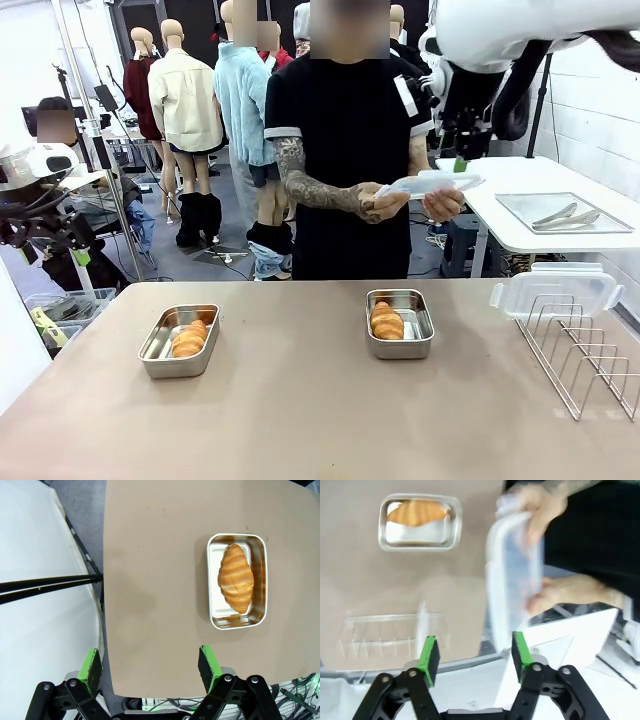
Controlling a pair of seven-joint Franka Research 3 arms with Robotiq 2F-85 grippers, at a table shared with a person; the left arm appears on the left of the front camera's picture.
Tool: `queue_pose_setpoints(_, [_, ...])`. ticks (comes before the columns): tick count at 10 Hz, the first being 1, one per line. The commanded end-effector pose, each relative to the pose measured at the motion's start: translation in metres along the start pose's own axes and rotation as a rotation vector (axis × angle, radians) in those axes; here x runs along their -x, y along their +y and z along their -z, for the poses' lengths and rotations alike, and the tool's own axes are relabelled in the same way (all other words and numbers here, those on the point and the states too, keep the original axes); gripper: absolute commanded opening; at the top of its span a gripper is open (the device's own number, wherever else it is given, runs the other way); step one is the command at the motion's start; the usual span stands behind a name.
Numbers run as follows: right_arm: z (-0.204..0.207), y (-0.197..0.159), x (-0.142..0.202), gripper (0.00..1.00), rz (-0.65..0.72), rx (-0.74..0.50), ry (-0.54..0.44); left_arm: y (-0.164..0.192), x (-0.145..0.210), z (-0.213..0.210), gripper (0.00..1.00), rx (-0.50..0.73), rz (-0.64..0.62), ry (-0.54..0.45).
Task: Place the bread in airtight containers.
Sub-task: Pick up one Airtight Container lid and hand it to the human.
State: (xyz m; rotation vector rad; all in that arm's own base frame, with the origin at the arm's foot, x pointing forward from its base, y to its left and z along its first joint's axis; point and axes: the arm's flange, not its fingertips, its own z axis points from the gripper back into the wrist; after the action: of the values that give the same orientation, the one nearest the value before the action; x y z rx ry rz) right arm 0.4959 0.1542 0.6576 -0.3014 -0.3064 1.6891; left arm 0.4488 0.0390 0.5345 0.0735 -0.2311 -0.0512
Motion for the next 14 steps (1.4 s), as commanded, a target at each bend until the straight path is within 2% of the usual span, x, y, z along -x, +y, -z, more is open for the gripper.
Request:
queue_pose_setpoints(1, [0.001,-0.001,0.033,1.00,0.030,-0.215,-0.038,0.001,0.000,0.000,1.00,-0.025,-0.016,-0.004])
queue_pose_setpoints(3, [0.019,-0.010,0.065,1.00,0.067,-0.332,-0.056,0.001,0.000,0.000,1.00,-0.025,-0.016,-0.004])
queue_pose_setpoints(8, [0.081,-0.006,0.119,1.00,0.110,-0.461,-0.122,0.001,0.000,0.000,1.00,-0.025,-0.016,-0.004])
queue_pose_setpoints(11, [0.107,0.008,0.126,1.00,0.105,-0.474,-0.133,0.001,0.000,0.000,1.00,-0.025,-0.016,-0.004])
queue_pose_setpoints(12, [0.099,0.000,0.126,1.00,0.126,-0.470,-0.101,0.001,0.000,0.000,1.00,-0.025,-0.016,-0.004])
queue_pose_setpoints(14, [0.099,0.000,0.126,1.00,0.126,-0.470,-0.101,0.001,0.000,0.000,1.00,-0.025,-0.016,-0.004])
